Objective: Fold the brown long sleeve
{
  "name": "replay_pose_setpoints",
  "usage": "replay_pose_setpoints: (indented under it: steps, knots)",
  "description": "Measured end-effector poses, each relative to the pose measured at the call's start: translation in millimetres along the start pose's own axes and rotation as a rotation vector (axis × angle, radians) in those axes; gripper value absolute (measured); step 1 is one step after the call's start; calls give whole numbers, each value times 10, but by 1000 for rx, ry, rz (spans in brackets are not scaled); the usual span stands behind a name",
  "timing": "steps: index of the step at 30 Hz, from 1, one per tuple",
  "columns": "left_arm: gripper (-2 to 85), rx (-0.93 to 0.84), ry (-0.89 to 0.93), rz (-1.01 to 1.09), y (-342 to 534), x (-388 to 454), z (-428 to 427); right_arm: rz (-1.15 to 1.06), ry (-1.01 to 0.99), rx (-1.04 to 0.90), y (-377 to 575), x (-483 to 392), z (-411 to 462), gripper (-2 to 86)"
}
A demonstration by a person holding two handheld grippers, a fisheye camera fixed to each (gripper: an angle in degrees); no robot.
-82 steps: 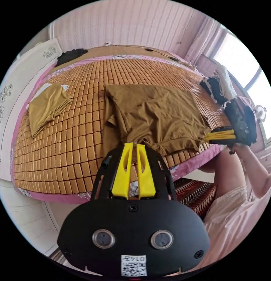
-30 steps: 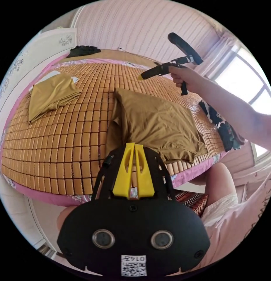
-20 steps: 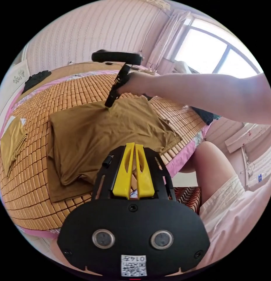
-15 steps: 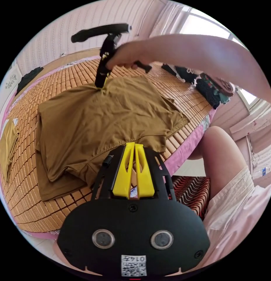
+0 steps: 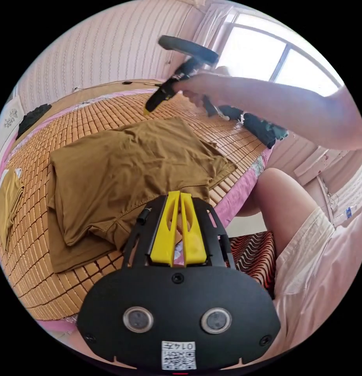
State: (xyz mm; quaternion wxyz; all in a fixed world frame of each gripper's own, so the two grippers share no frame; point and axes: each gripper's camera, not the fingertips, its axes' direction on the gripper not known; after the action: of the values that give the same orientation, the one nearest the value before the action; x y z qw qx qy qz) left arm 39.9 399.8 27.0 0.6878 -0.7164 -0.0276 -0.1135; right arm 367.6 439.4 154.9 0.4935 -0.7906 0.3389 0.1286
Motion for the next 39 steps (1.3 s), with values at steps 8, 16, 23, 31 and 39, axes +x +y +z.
replay_pose_setpoints:
  steps: [8, 16, 23, 31, 39]
  knots:
    - [154, -9, 58, 142, -156, 530, 476, 182, -152, -50, 1449, 561, 180, 48]
    - [134, -146, -11, 265, -436, 923, 1021, 137, -625, 213, 1894, 1090, -207, 21]
    - [-7, -118, 5, 234, -457, 889, 787, 318, -613, 286, 2474, 1760, -46, 191]
    - [-9, -161, 47, 305, 15, 1111, 358, 541, -897, 431, 2810, 2057, 456, 201]
    - [-9, -158, 12, 308, 325, 1279, 58, 708, -979, 544, 3034, 2357, 683, 50]
